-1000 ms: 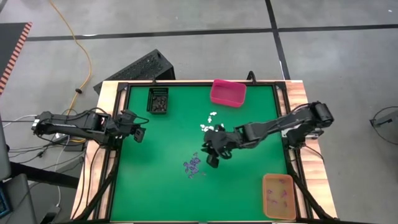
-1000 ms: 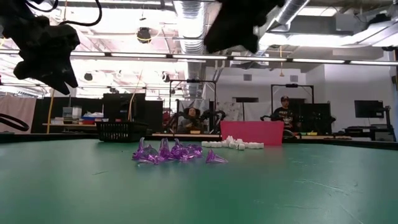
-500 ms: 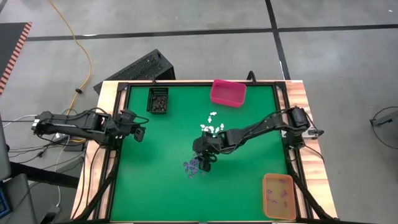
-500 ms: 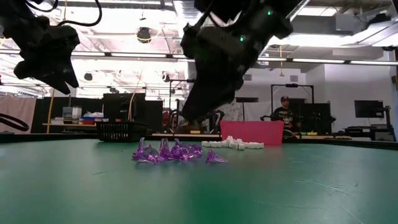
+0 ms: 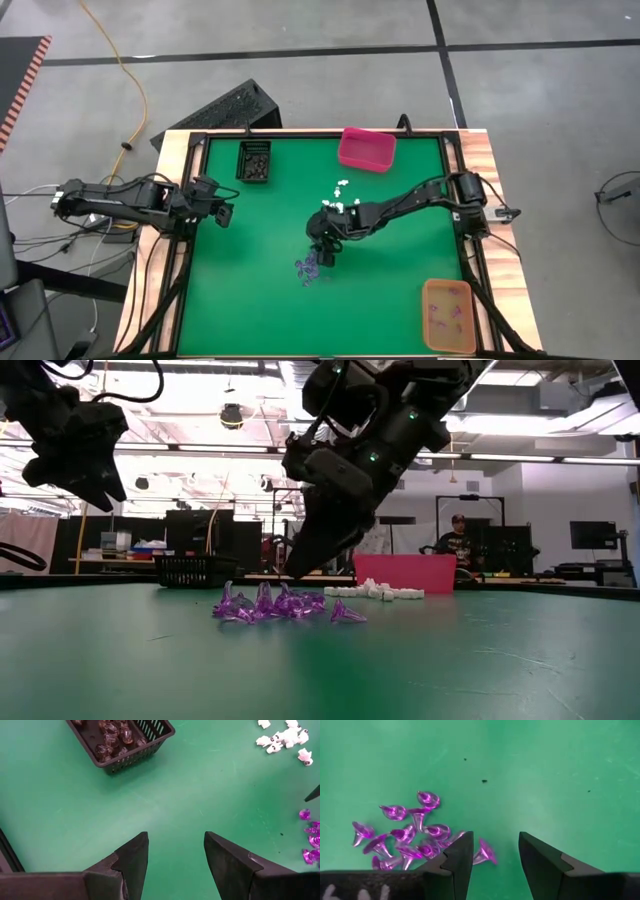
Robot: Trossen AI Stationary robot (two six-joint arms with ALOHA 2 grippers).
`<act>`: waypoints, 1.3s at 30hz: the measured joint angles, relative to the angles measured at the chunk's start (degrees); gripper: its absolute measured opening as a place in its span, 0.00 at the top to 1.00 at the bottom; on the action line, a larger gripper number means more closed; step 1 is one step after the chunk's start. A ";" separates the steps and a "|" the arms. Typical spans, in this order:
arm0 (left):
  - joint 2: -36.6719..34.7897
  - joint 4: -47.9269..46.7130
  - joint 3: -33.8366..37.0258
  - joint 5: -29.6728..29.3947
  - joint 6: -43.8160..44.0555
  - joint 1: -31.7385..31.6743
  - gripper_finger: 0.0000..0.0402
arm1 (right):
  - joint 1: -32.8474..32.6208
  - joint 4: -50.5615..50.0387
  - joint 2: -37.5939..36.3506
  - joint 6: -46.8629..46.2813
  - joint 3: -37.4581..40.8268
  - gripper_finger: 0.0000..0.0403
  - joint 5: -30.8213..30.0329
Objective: Sort Halloween decoration
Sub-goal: Put the pink witch hat toy into the orange bin
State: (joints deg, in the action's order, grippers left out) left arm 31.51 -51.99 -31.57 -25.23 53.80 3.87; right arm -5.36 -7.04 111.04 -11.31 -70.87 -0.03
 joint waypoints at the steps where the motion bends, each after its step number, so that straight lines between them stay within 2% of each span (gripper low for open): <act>1: 0.00 0.00 0.00 -0.12 0.00 -0.01 0.54 | 0.04 -0.08 0.00 0.35 0.00 0.54 0.01; 7: 0.00 -0.01 0.00 -2.19 -0.07 -0.01 0.54 | -0.71 -0.51 0.00 2.20 0.02 0.54 0.96; 39: 0.00 -0.02 0.00 -2.40 -0.04 -0.01 0.54 | -0.60 -1.77 0.00 1.74 0.02 0.54 -0.17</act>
State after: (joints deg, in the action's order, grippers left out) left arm 31.51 -52.01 -31.57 -27.64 53.76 3.86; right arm -5.96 -8.82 111.04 -9.56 -70.85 -0.21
